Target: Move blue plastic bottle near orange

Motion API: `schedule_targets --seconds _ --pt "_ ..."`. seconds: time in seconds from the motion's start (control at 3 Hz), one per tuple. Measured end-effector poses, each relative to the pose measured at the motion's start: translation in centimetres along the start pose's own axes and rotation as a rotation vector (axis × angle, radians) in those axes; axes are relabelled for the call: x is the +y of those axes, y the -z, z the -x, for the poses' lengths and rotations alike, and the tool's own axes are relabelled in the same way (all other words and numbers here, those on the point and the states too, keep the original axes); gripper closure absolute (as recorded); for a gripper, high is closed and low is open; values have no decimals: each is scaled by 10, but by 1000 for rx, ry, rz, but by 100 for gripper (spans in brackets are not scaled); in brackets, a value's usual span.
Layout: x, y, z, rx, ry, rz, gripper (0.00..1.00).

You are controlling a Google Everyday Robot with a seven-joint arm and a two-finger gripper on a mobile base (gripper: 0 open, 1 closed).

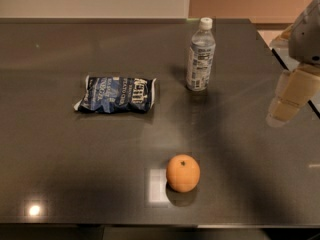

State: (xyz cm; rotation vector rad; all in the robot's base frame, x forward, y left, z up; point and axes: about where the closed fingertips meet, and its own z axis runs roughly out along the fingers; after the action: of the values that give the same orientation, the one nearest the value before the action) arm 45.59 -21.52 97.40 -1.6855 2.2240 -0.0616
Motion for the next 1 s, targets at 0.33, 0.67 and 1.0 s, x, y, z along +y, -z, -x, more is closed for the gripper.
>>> schedule_targets --seconds 0.33,0.67,1.0 --pt "-24 -15 8 -54 -22 1 0" --pt "-48 -33 19 -98 -36 2 0" --pt "-75 -49 30 -146 -74 6 0"
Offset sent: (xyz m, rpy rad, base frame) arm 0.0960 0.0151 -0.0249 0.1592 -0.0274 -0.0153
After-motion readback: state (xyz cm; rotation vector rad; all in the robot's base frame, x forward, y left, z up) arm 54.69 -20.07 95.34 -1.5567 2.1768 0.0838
